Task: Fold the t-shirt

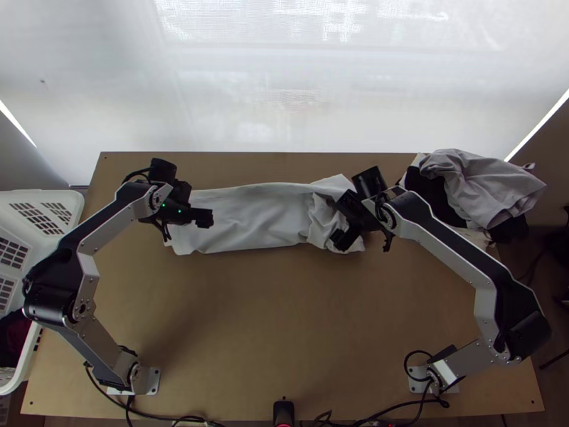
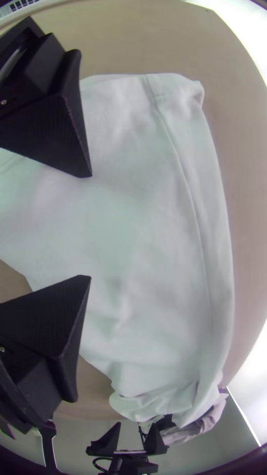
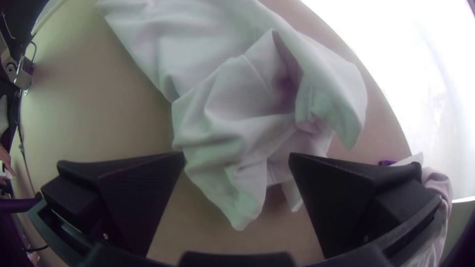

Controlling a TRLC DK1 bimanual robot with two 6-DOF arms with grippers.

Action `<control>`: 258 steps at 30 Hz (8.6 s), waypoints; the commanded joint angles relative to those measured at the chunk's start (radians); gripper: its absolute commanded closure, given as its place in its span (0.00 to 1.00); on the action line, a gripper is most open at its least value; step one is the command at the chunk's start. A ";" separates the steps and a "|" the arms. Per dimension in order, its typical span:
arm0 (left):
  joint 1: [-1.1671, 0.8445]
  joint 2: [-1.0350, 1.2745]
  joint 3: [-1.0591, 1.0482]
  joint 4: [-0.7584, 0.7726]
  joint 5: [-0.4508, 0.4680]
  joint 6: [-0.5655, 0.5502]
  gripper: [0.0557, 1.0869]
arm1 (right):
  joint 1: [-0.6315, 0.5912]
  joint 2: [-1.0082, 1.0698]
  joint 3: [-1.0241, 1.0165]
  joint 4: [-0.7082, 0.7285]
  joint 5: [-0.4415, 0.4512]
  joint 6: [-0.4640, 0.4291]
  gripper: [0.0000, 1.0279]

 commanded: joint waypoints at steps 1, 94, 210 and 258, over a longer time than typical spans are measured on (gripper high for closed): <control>-0.014 0.078 -0.005 0.017 -0.021 0.013 0.07 | 0.021 0.083 0.004 0.039 0.001 0.013 0.05; 0.124 0.185 0.079 -0.032 -0.253 -0.075 0.22 | 0.026 0.403 0.369 -0.053 -0.019 0.043 0.05; -0.360 0.409 0.625 -0.087 0.304 -0.141 0.06 | -0.083 0.168 0.028 0.142 -0.042 0.146 0.05; -0.323 0.466 0.704 -0.150 0.272 -0.108 0.06 | 0.274 -0.036 -0.450 0.755 0.250 -0.236 0.05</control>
